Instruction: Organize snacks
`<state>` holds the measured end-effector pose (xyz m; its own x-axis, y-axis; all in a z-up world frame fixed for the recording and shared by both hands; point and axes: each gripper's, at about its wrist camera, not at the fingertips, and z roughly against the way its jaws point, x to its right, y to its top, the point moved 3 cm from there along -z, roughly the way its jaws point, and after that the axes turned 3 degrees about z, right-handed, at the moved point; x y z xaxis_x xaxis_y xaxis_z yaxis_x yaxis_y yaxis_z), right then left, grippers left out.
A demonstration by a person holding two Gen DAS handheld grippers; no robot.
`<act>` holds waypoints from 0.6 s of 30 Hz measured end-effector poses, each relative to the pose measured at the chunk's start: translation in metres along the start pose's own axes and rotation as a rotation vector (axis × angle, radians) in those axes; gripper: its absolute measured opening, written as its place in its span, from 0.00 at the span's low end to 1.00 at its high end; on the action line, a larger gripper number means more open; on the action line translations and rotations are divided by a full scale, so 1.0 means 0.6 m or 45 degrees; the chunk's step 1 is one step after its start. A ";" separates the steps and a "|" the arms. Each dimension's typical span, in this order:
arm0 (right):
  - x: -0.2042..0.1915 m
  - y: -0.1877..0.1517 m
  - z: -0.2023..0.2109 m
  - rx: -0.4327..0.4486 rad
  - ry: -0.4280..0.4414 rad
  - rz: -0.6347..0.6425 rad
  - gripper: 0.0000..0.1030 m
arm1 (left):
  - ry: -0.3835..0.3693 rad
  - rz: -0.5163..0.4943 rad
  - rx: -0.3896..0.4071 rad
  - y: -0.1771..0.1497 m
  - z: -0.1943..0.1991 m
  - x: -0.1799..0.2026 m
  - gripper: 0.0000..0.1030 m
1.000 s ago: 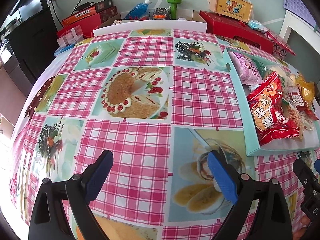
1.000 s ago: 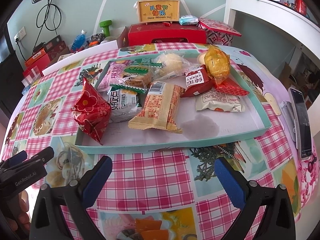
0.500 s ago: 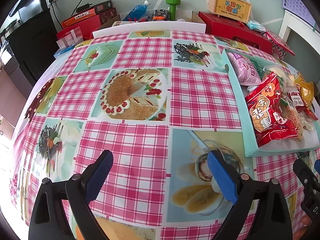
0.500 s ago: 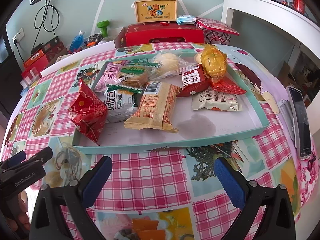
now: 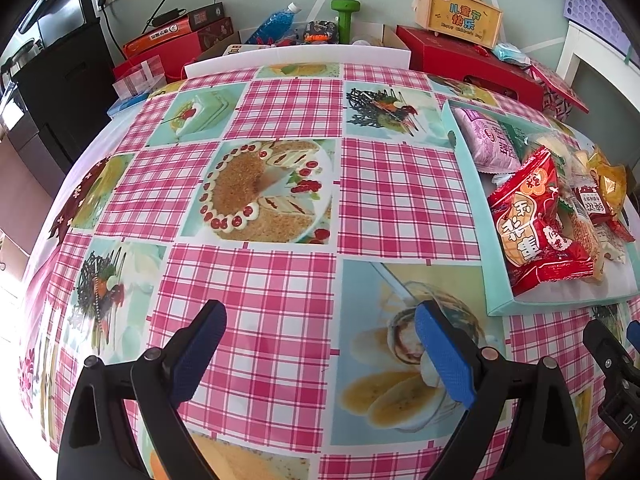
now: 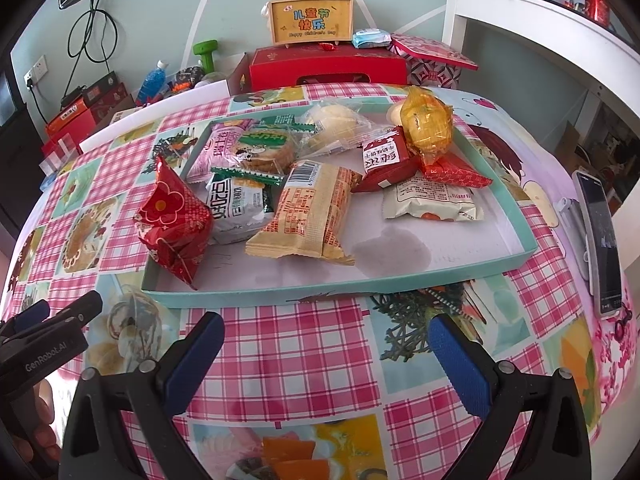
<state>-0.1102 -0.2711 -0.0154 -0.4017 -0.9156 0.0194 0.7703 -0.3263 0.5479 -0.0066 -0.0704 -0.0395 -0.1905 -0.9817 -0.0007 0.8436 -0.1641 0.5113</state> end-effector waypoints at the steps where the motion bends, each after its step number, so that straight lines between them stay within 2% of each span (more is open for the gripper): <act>1: 0.001 0.000 0.000 0.000 0.000 -0.001 1.00 | -0.001 -0.001 0.001 0.000 0.000 0.001 0.93; 18: 0.004 0.000 0.000 -0.002 -0.008 -0.012 1.00 | 0.002 -0.002 0.005 0.000 0.001 0.003 0.93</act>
<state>-0.1114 -0.2734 -0.0156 -0.4118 -0.9111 0.0197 0.7673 -0.3349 0.5469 -0.0072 -0.0719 -0.0391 -0.1913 -0.9815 -0.0027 0.8414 -0.1654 0.5145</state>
